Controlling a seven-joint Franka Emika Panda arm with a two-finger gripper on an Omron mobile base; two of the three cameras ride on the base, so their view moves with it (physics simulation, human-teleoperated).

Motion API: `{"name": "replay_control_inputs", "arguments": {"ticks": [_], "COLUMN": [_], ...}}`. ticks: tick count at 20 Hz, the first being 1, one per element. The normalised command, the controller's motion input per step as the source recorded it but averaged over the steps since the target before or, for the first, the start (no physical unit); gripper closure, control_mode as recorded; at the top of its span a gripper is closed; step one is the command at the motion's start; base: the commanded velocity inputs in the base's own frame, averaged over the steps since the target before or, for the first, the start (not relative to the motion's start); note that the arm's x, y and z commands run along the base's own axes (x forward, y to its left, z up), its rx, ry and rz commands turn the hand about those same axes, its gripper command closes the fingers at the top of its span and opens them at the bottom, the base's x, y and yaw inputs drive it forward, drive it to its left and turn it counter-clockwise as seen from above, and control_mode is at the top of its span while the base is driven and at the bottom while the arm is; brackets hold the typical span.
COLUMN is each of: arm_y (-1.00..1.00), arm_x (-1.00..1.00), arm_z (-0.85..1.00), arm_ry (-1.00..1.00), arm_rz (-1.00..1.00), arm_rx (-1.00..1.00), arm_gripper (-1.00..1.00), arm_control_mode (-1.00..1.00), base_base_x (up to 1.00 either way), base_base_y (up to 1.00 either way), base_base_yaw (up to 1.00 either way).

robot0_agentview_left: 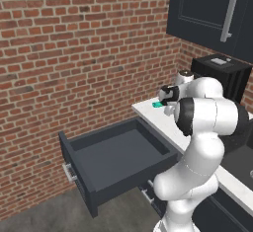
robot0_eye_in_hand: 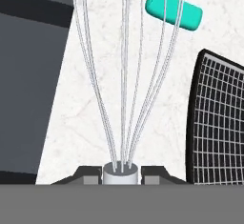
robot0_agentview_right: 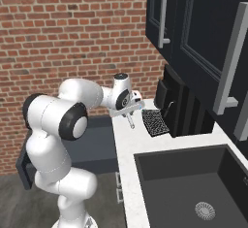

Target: Pick the whisk from the drawer and place it on the counter.

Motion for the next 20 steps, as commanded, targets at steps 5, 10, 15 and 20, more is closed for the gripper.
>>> {"name": "replay_control_inputs", "arguments": {"ticks": [5, 10, 15, 20], "arm_y": [-0.02, -0.11, -0.11, -0.21], "arm_x": [0.00, 0.10, 0.15, 0.11], "arm_z": [-0.37, -0.42, -0.32, -0.19], "arm_ry": [0.00, 0.00, 0.00, 0.00], "arm_rz": [0.10, 0.00, 0.00, -0.02], "arm_rx": [0.00, 0.00, 0.00, 0.00], "arm_gripper": [1.00, 1.00, 1.00, 1.00], "arm_control_mode": [-1.00, -1.00, -1.00, -1.00], "base_base_x": [0.00, 0.00, 0.00, 0.00], "base_base_y": [0.00, 0.00, 0.00, 0.00], "base_base_yaw": [0.00, 0.00, 0.00, 0.00]}}
